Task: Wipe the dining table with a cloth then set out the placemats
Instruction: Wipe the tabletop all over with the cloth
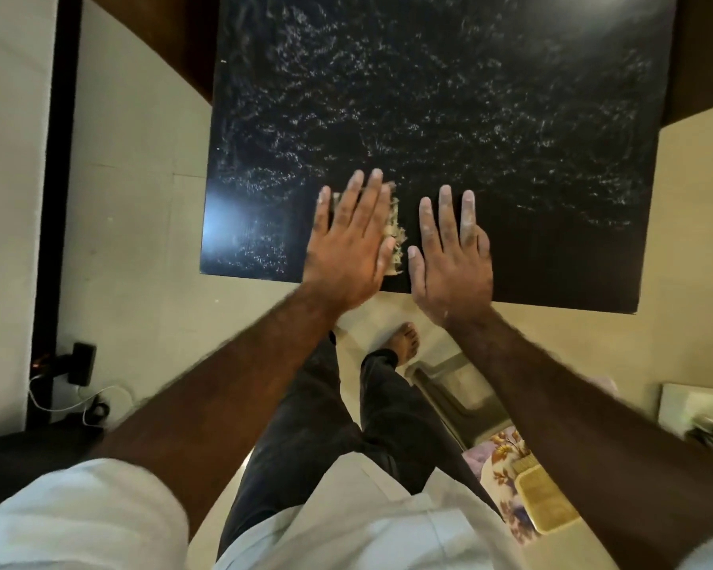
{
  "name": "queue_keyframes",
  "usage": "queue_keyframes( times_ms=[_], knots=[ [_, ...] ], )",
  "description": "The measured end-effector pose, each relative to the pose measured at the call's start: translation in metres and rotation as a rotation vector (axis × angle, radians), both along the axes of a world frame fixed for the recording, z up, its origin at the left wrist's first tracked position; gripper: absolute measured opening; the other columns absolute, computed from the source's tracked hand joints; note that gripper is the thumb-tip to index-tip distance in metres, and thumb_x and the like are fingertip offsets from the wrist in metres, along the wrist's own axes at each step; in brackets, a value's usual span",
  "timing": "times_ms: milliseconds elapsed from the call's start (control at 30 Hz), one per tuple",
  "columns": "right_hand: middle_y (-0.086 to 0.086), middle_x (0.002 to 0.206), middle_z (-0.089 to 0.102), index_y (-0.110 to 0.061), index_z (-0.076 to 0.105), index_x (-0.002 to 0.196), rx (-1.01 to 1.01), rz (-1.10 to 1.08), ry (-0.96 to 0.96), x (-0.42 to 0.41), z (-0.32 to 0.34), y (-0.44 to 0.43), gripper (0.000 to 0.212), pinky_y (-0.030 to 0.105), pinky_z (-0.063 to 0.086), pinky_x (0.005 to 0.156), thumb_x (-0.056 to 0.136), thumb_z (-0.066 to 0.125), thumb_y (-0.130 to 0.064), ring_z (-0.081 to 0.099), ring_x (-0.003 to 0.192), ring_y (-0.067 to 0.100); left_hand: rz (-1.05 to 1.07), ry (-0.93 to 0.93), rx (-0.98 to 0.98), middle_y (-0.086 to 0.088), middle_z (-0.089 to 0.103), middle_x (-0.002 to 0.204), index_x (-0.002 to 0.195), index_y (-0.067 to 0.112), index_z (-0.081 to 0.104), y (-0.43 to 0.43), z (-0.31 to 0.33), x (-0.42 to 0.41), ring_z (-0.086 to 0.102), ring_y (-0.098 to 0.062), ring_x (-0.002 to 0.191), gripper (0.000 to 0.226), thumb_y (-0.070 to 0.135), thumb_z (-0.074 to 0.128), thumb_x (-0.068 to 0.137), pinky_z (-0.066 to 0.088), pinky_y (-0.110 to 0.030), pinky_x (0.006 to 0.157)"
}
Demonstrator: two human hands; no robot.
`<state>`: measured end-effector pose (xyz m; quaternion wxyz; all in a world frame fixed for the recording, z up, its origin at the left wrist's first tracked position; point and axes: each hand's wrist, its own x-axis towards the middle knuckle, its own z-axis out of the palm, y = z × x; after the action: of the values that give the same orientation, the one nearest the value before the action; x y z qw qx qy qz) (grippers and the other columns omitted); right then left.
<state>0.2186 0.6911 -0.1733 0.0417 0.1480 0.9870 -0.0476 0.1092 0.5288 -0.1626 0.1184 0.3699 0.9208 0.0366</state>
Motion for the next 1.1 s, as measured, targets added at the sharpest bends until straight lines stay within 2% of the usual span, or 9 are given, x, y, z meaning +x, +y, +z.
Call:
queue_keyframes(
  times_ms=[100, 267, 333, 467, 600, 733, 833, 933, 1100],
  knots=[
    [0.013, 0.187, 0.001, -0.018, 0.010, 0.179, 0.000, -0.014, -0.003, -0.007, 0.000, -0.008, 0.072, 0.055, 0.029, 0.132, 0.118, 0.027, -0.050, 0.001, 0.173, 0.038, -0.060, -0.046, -0.035, -0.010, -0.012, 0.186, 0.178, 0.013, -0.004, -0.041, -0.002, 0.018, -0.010, -0.030, 0.173, 0.076, 0.052, 0.019, 0.117, 0.006, -0.064, 0.136],
    [0.012, 0.187, 0.000, -0.016, 0.010, 0.179, 0.006, -0.027, -0.029, -0.007, -0.002, -0.010, 0.073, 0.055, 0.029, 0.132, 0.117, 0.030, -0.048, 0.000, 0.173, 0.037, 0.093, -0.055, -0.069, -0.010, -0.009, 0.187, 0.178, 0.013, -0.001, -0.121, 0.000, -0.014, -0.007, -0.031, 0.173, 0.077, 0.056, 0.008, 0.114, 0.007, -0.064, 0.137],
    [0.012, 0.187, 0.001, -0.016, 0.011, 0.179, 0.017, -0.038, -0.034, -0.007, -0.003, -0.012, 0.072, 0.055, 0.030, 0.131, 0.117, 0.030, -0.048, 0.001, 0.173, 0.037, 0.154, -0.043, -0.071, -0.009, -0.007, 0.187, 0.178, 0.014, 0.000, -0.130, 0.001, -0.040, -0.006, -0.031, 0.173, 0.078, 0.057, 0.006, 0.113, 0.008, -0.064, 0.137],
    [0.012, 0.187, 0.000, -0.014, 0.012, 0.179, 0.014, -0.087, -0.047, -0.011, -0.002, -0.020, 0.074, 0.056, 0.030, 0.131, 0.117, 0.031, -0.050, 0.001, 0.173, 0.037, 0.242, 0.014, -0.036, -0.010, -0.005, 0.187, 0.178, 0.013, 0.000, -0.106, 0.004, -0.074, -0.004, -0.031, 0.173, 0.076, 0.054, 0.013, 0.115, 0.009, -0.064, 0.137],
    [0.013, 0.187, 0.002, -0.012, 0.013, 0.178, 0.015, -0.124, -0.028, -0.019, -0.001, -0.040, 0.076, 0.055, 0.031, 0.130, 0.118, 0.028, -0.054, 0.003, 0.173, 0.037, 0.075, -0.019, -0.007, -0.012, -0.011, 0.186, 0.177, 0.012, -0.005, -0.079, 0.002, -0.053, -0.008, -0.033, 0.173, 0.078, 0.053, 0.020, 0.116, 0.008, -0.066, 0.136],
    [0.013, 0.187, 0.005, -0.010, 0.013, 0.178, 0.044, -0.160, -0.005, -0.023, -0.004, -0.050, 0.077, 0.055, 0.031, 0.130, 0.118, 0.030, -0.055, 0.005, 0.173, 0.036, -0.090, -0.062, -0.051, -0.011, -0.015, 0.186, 0.177, 0.012, -0.007, -0.112, -0.003, -0.024, -0.012, -0.032, 0.172, 0.078, 0.054, 0.019, 0.116, 0.006, -0.065, 0.136],
    [0.014, 0.186, 0.008, -0.008, 0.016, 0.177, 0.064, -0.172, 0.013, -0.023, -0.006, -0.052, 0.077, 0.053, 0.032, 0.130, 0.118, 0.032, -0.055, 0.008, 0.173, 0.036, 0.004, -0.066, -0.075, -0.010, -0.016, 0.186, 0.177, 0.014, -0.007, -0.150, -0.003, -0.041, -0.012, -0.032, 0.172, 0.078, 0.056, 0.011, 0.114, 0.004, -0.063, 0.137],
    [0.014, 0.186, 0.009, -0.008, 0.016, 0.177, 0.064, -0.180, 0.017, -0.023, -0.006, -0.053, 0.077, 0.053, 0.032, 0.130, 0.118, 0.032, -0.054, 0.009, 0.173, 0.036, 0.109, -0.072, -0.066, -0.008, -0.014, 0.186, 0.178, 0.015, -0.005, -0.167, -0.001, -0.080, -0.012, -0.031, 0.172, 0.077, 0.055, 0.013, 0.115, 0.002, -0.062, 0.138],
    [0.014, 0.186, 0.011, -0.008, 0.018, 0.177, 0.083, -0.200, 0.026, -0.024, -0.007, -0.055, 0.076, 0.054, 0.035, 0.129, 0.118, 0.033, -0.053, 0.010, 0.173, 0.036, 0.218, -0.020, 0.002, -0.010, -0.007, 0.187, 0.178, 0.013, 0.000, -0.133, -0.001, -0.136, -0.006, -0.032, 0.173, 0.077, 0.054, 0.018, 0.115, 0.003, -0.059, 0.139]
  ],
)
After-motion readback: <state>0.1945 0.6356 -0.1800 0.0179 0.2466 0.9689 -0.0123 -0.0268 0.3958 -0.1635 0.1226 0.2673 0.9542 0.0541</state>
